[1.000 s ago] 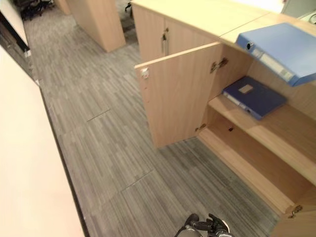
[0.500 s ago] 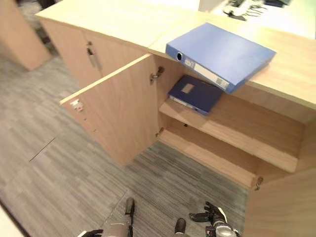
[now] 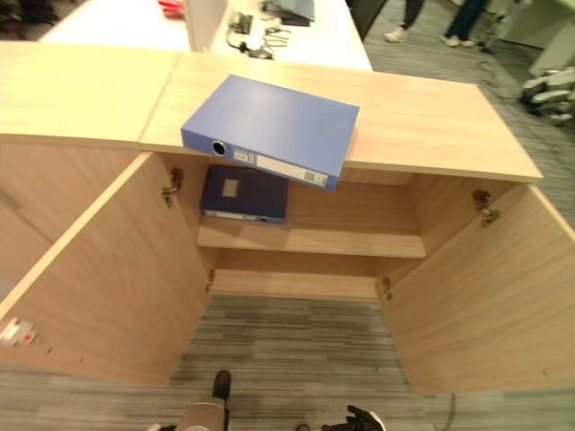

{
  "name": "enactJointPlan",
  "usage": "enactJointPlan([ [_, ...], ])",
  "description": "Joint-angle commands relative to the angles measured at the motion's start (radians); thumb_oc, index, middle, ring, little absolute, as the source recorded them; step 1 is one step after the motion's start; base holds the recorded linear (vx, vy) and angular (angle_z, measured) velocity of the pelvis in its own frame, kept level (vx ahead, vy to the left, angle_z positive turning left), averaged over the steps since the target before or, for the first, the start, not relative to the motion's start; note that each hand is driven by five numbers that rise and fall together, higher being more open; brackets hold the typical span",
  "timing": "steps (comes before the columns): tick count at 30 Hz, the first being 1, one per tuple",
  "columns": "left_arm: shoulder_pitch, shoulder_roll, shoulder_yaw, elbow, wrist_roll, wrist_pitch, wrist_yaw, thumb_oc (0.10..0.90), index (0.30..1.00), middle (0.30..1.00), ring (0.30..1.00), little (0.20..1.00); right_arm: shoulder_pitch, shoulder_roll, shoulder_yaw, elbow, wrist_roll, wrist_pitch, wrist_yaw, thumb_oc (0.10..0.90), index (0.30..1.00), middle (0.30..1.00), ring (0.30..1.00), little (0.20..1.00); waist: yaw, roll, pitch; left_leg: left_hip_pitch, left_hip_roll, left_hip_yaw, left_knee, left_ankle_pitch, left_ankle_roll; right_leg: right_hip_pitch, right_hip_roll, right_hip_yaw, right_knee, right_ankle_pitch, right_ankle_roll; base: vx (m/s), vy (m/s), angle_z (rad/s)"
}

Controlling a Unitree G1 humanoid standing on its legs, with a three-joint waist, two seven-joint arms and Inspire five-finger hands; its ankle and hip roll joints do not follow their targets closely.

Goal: Put the empty folder in the office cabinet

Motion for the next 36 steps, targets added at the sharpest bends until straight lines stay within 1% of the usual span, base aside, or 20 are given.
enactJointPlan([
  [1, 0.018, -0.007, -0.003, -0.031, -0.048, -0.008, 0.018, 0.800, 0.900, 0.900, 0.900, 0.900, -0.025, -0.045, -0.016, -0.066, 0.011, -0.013, -0.002, 0.800, 0.900, 0.900, 0.900, 0.900, 0.018, 0.028, -0.036, -0.043, -0.001, 0.049, -0.088, 0.036, -0.006, 0.019, 0.138, -0.077, 0.094, 0.004, 0.015, 0.18, 0.106, -0.82],
  [2, 0.014, -0.003, 0.003, -0.038, -0.062, -0.007, 0.018, 0.800, 0.900, 0.900, 0.900, 0.900, -0.030, -0.043, -0.022, -0.069, 0.018, -0.011, -0.002, 0.800, 0.900, 0.900, 0.900, 0.900, 0.015, 0.029, -0.035, -0.028, -0.003, 0.060, -0.087, 0.019, 0.002, -0.023, 0.134, -0.099, 0.156, 0.033, 0.051, 0.13, 0.076, -0.76],
  [3, 0.013, -0.003, 0.003, -0.038, -0.062, -0.007, 0.018, 0.800, 0.900, 0.900, 0.900, 0.900, -0.030, -0.042, -0.022, -0.069, 0.018, -0.011, -0.002, 0.800, 0.900, 0.900, 0.900, 0.900, 0.016, 0.028, -0.035, -0.028, -0.004, 0.060, -0.086, 0.019, 0.003, -0.026, 0.133, -0.098, 0.161, 0.030, 0.051, 0.13, 0.113, -0.78],
  [4, 0.004, 0.004, 0.010, -0.049, -0.077, 0.000, 0.023, 0.800, 0.900, 0.900, 0.900, 0.900, -0.041, -0.045, -0.033, -0.069, 0.011, -0.002, -0.006, 0.800, 0.900, 0.900, 0.900, 0.900, 0.012, 0.042, -0.023, 0.013, -0.001, 0.097, -0.089, -0.011, 0.020, -0.113, 0.084, -0.217, 0.317, 0.133, 0.142, 0.13, 0.131, -0.38],
  [5, 0.004, 0.006, 0.011, -0.050, -0.079, 0.001, 0.023, 0.800, 0.900, 0.900, 0.900, 0.900, -0.042, -0.045, -0.038, -0.070, 0.005, 0.000, -0.008, 0.800, 0.900, 0.900, 0.900, 0.900, 0.008, 0.052, -0.024, 0.025, -0.003, 0.107, -0.087, -0.023, 0.027, -0.122, 0.069, -0.271, 0.350, 0.156, 0.152, 0.13, 0.129, -0.55],
  [6, 0.004, 0.006, 0.011, -0.050, -0.079, 0.001, 0.023, 0.800, 0.900, 0.900, 0.900, 0.900, -0.042, -0.045, -0.038, -0.070, 0.004, 0.000, -0.008, 0.800, 0.900, 0.900, 0.900, 0.900, 0.007, 0.051, -0.024, 0.026, -0.005, 0.106, -0.086, -0.024, 0.027, -0.123, 0.067, -0.272, 0.354, 0.154, 0.152, 0.08, 0.086, -0.53],
  [7, 0.009, 0.015, 0.013, -0.043, -0.070, 0.002, 0.025, 0.800, 0.900, 0.900, 0.900, 0.900, -0.041, -0.045, -0.045, -0.069, -0.002, 0.004, -0.008, 0.800, 0.900, 0.900, 0.900, 0.900, 0.004, 0.066, -0.020, 0.040, 0.001, 0.122, -0.088, -0.033, 0.037, -0.169, 0.059, -0.308, 0.430, 0.201, 0.152, 0.18, 0.129, -0.47],
  [8, 0.019, 0.012, 0.022, -0.034, -0.070, 0.001, 0.028, 0.800, 0.900, 0.900, 0.900, 0.900, -0.040, -0.045, -0.058, -0.073, -0.002, -0.001, -0.018, 0.800, 0.900, 0.900, 0.900, 0.900, 0.016, 0.074, -0.017, 0.077, -0.009, 0.151, -0.097, -0.056, 0.045, -0.165, -0.040, -0.412, 0.388, 0.191, 0.152, 0.28, 0.130, -0.43],
  [9, 0.022, 0.009, 0.027, -0.028, -0.071, 0.002, 0.029, 0.800, 0.900, 0.900, 0.900, 0.900, -0.038, -0.048, -0.064, -0.071, 0.002, -0.004, -0.027, 0.800, 0.900, 0.900, 0.900, 0.900, 0.025, 0.081, -0.024, 0.091, -0.003, 0.164, -0.104, -0.068, 0.036, -0.160, -0.091, -0.470, 0.317, 0.152, 0.117, 0.38, 0.152, -0.74],
  [10, -0.120, 0.177, 0.076, 0.013, -0.113, 0.063, -0.022, 0.800, 0.900, 0.900, 0.900, 0.900, -0.028, -0.095, -0.054, -0.072, 0.002, 0.002, 0.019, 0.800, 0.900, 0.900, 0.900, 0.900, -0.008, 0.100, -0.041, 0.128, 0.009, 0.188, -0.119, -0.076, 0.013, -0.152, -0.126, -0.487, 0.269, 0.129, 0.091, 0.35, 0.085, -0.79],
  [12, -0.153, 0.145, 0.085, 0.009, -0.141, 0.027, -0.005, 0.800, 0.900, 0.900, 0.900, 0.900, -0.042, -0.109, -0.087, -0.057, 0.018, 0.005, -0.008, 0.800, 0.900, 0.900, 0.900, 0.900, -0.027, 0.117, -0.045, 0.154, 0.010, 0.197, -0.129, -0.102, 0.000, -0.180, -0.186, -0.499, 0.177, 0.141, 0.064, 0.32, 0.012, -0.63],
  [15, -0.110, 0.088, 0.098, 0.025, -0.148, 0.013, 0.000, 0.800, 0.900, 0.900, 0.900, 0.900, -0.048, -0.115, -0.151, 0.010, 0.006, 0.026, -0.039, 0.800, 0.900, 0.900, 0.900, 0.900, -0.057, 0.121, -0.030, 0.198, 0.019, 0.189, -0.130, -0.142, -0.030, -0.216, -0.282, -0.485, -0.018, 0.253, 0.098, 0.33, -0.230, -0.47],
  [18, -0.097, 0.074, 0.107, 0.044, -0.135, 0.013, 0.004, 0.800, 0.900, 0.900, 0.900, 0.900, -0.011, -0.110, -0.194, 0.033, 0.012, 0.034, -0.032, 0.800, 0.900, 0.900, 0.900, 0.900, -0.098, 0.122, -0.023, 0.238, 0.033, 0.176, -0.134, -0.161, -0.053, -0.264, -0.369, -0.444, -0.091, 0.358, 0.131, 0.29, -0.280, 0.17],
  [21, -0.100, 0.081, 0.107, 0.042, -0.133, 0.010, 0.000, 0.800, 0.900, 0.900, 0.900, 0.900, 0.015, -0.110, -0.198, 0.048, -0.003, 0.043, -0.019, 0.800, 0.900, 0.900, 0.900, 0.900, -0.102, 0.099, -0.030, 0.254, 0.015, 0.171, -0.125, -0.177, -0.064, -0.240, -0.377, -0.434, -0.093, 0.391, 0.150, 0.27, -0.267, 0.40],
  [22, -0.103, 0.081, 0.114, 0.036, -0.139, 0.010, -0.002, 0.800, 0.900, 0.900, 0.900, 0.900, 0.029, -0.110, -0.191, 0.052, -0.024, 0.048, -0.017, 0.800, 0.900, 0.900, 0.900, 0.900, -0.095, 0.085, -0.048, 0.272, 0.023, 0.170, -0.121, -0.191, -0.082, -0.225, -0.375, -0.485, -0.089, 0.416, 0.152, 0.29, -0.317, 0.93],
  [27, -0.099, 0.054, 0.122, 0.030, -0.170, 0.009, 0.006, 0.800, 0.900, 0.900, 0.900, 0.900, 0.031, -0.118, -0.152, 0.048, -0.058, 0.047, -0.005, 0.800, 0.900, 0.900, 0.900, 0.900, -0.099, 0.097, -0.054, 0.284, 0.085, 0.132, -0.065, -0.220, -0.113, -0.196, -0.333, -0.536, -0.068, 0.369, 0.151, 0.26, -0.331, 0.35],
  [31, -0.099, 0.007, 0.116, 0.018, -0.204, 0.009, 0.005, 0.800, 0.900, 0.900, 0.900, 0.900, -0.002, -0.145, -0.093, 0.026, -0.081, 0.036, -0.003, 0.800, 0.900, 0.900, 0.900, 0.900, -0.090, 0.107, -0.049, 0.211, 0.140, 0.105, 0.098, -0.130, -0.175, -0.143, -0.237, -0.589, -0.112, 0.288, 0.083, 0.17, -0.357, 0.11],
  [34, -0.099, -0.005, 0.112, 0.016, -0.213, 0.013, 0.004, 0.800, 0.900, 0.900, 0.900, 0.900, -0.011, -0.152, -0.086, 0.021, -0.072, 0.033, -0.007, 0.800, 0.900, 0.900, 0.900, 0.900, -0.079, 0.104, -0.041, 0.188, 0.144, 0.086, 0.167, -0.090, -0.188, -0.115, -0.203, -0.597, -0.135, 0.266, 0.059, 0.13, -0.260, 0.00],
  [35, -0.099, -0.011, 0.112, 0.008, -0.218, 0.013, 0.003, 0.800, 0.900, 0.900, 0.900, 0.900, -0.013, -0.159, -0.086, 0.011, -0.053, 0.033, -0.003, 0.800, 0.900, 0.900, 0.900, 0.900, -0.074, 0.088, -0.029, 0.126, 0.151, 0.113, 0.298, -0.045, -0.197, -0.078, -0.167, -0.619, -0.149, 0.219, 0.022, 0.17, -0.379, -0.03],
  [36, -0.099, -0.011, 0.112, 0.008, -0.218, 0.013, 0.003, 0.800, 0.900, 0.900, 0.900, 0.900, -0.013, -0.159, -0.086, 0.011, -0.053, 0.033, -0.003, 0.800, 0.900, 0.900, 0.900, 0.900, -0.075, 0.089, -0.029, 0.125, 0.152, 0.112, 0.300, -0.046, -0.198, -0.079, -0.166, -0.620, -0.148, 0.219, 0.021, 0.17, -0.415, 0.15],
])
